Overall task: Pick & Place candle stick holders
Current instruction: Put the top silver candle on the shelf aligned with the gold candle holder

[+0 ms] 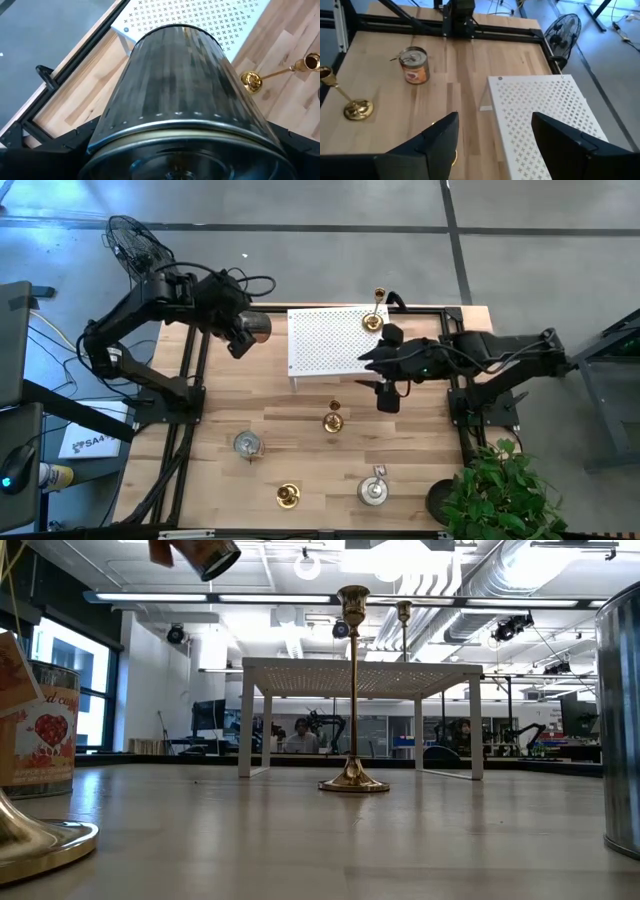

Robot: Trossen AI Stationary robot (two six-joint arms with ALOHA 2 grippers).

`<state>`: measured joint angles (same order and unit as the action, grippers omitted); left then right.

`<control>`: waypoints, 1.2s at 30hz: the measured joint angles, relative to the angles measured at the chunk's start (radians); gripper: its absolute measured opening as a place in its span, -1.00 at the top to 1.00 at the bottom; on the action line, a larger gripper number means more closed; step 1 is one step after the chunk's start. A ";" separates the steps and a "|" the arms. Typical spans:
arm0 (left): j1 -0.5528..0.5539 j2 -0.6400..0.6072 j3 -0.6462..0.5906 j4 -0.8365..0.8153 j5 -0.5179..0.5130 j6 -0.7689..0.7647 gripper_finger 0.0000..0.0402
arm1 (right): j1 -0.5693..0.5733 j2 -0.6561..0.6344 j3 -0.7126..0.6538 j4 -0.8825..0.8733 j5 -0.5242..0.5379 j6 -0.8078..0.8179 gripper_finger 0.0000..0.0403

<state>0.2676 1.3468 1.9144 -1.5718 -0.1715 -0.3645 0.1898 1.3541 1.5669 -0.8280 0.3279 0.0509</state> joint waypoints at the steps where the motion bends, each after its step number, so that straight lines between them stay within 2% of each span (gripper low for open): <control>1: 0.000 0.000 -0.001 0.001 -0.001 0.000 -0.75 | 0.001 0.001 0.000 0.002 0.005 0.002 -0.26; 4: 0.000 0.000 -0.001 0.001 -0.001 0.000 -0.75 | 0.012 0.014 0.000 0.001 0.057 0.018 -0.30; 7: 0.000 0.000 -0.001 0.001 -0.001 0.000 -0.75 | 0.024 0.021 0.000 0.010 0.065 -0.042 -0.32; 13: 0.000 0.000 -0.001 0.001 -0.005 -0.008 -0.75 | 0.049 0.021 0.000 0.034 0.017 -0.145 -0.32; 17: 0.000 0.000 -0.001 0.001 -0.007 -0.008 -0.75 | 0.049 0.021 0.000 0.040 -0.013 -0.142 -0.32; 33: 0.000 0.000 -0.001 0.001 -0.023 -0.008 -0.75 | 0.046 0.021 0.000 0.042 -0.017 -0.122 -0.32; 36: 0.000 0.000 -0.001 0.001 -0.023 -0.010 -0.75 | 0.046 0.021 0.000 0.048 -0.048 -0.129 -0.32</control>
<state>0.2676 1.3464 1.9137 -1.5711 -0.1947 -0.3741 0.2359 1.3754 1.5669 -0.7801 0.2795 -0.0783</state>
